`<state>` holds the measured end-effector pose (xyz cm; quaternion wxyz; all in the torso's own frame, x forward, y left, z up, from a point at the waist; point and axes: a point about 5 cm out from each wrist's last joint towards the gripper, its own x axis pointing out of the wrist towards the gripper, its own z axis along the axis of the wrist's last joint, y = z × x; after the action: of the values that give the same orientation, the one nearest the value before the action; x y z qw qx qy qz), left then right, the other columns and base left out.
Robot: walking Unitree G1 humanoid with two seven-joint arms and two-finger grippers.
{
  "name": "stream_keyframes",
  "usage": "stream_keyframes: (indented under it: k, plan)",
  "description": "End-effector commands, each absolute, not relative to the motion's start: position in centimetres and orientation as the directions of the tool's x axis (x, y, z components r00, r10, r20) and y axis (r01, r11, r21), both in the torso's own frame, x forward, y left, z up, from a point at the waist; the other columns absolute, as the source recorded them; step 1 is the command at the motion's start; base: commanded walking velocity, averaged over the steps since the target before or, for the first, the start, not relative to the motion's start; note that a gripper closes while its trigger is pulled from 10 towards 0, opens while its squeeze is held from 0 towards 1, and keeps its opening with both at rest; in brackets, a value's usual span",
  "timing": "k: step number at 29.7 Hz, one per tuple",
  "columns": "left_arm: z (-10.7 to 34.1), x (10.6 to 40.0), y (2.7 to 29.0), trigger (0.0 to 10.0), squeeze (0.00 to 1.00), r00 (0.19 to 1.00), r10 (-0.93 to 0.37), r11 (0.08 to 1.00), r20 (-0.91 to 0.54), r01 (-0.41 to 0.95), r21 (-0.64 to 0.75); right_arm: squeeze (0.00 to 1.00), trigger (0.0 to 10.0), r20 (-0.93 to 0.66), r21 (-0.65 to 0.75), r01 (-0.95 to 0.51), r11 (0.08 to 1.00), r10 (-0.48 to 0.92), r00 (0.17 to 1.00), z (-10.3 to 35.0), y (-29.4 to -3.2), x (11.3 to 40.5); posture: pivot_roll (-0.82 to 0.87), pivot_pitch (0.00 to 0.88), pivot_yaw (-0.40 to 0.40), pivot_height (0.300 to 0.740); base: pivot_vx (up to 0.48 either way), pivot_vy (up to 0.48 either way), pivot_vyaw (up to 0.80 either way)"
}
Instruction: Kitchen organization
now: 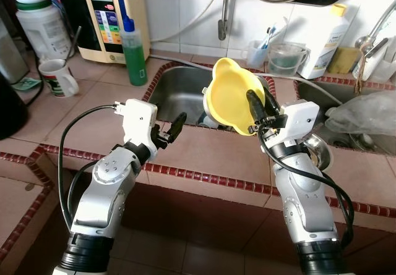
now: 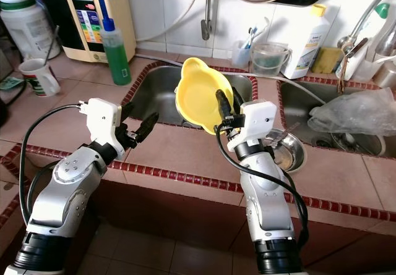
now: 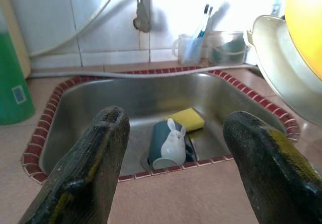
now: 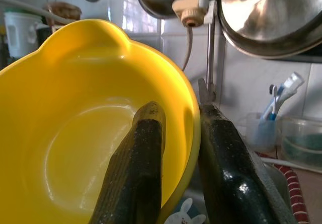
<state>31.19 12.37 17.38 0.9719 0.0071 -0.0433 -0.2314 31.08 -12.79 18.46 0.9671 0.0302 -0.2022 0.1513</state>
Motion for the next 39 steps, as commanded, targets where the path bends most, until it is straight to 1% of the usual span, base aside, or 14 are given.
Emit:
stream_keyframes:
  k: [1, 18, 26, 33, 34, 39]
  plan:
    - [17.7, 31.2, 12.3, 10.0, 0.0, 0.886, -0.455, 0.89, 0.09, 0.453, 0.047, 0.0, 10.0, 0.414, -0.003, -0.304, 0.953, 0.278, 0.867, 18.9, -12.8, 31.1, -0.04, 0.038, 0.001, 0.74, 0.356, 0.0, 0.0]
    - [17.8, 31.2, 12.1, 10.0, 0.0, 0.881, -0.463, 0.886, 0.093, 0.46, 0.049, 0.0, 10.0, 0.415, -0.004, -0.312, 0.95, 0.286, 0.864, 18.8, -12.6, 31.1, -0.04, 0.025, -0.001, 0.74, 0.354, 0.0, 0.0]
    - [18.0, 30.7, 11.8, 10.0, 0.0, 0.865, -0.485, 0.874, 0.124, 0.484, 0.041, 0.0, 10.0, 0.375, 0.002, -0.302, 0.953, 0.279, 0.884, 18.3, -12.8, 31.5, -0.04, 0.018, -0.004, 0.74, 0.0, 0.0, 0.0]
    - [18.0, 29.5, 11.4, 10.0, 0.0, 0.812, -0.568, 0.823, 0.132, 0.564, 0.073, 0.0, 10.0, 0.327, 0.01, -0.282, 0.959, 0.263, 0.908, 17.6, -13.8, 32.3, -0.04, 0.026, -0.009, 0.74, 0.0, 0.0, 0.0]
    - [18.0, 29.1, 11.2, 10.0, 0.0, 0.795, -0.593, 0.805, 0.129, 0.589, 0.074, 0.0, 10.0, 0.323, 0.007, -0.278, 0.961, 0.26, 0.91, 17.7, -14.1, 32.5, -0.04, 0.038, -0.009, 0.74, 0.0, 0.0, 0.0]
    - [18.1, 28.1, 10.8, 10.0, 0.0, 0.759, -0.64, 0.769, 0.12, 0.634, 0.087, 0.0, 10.0, 0.313, 0.007, -0.263, 0.965, 0.247, 0.917, 17.9, -14.5, 33.1, -0.04, 0.067, -0.004, 0.74, 0.0, 0.0, 0.0]
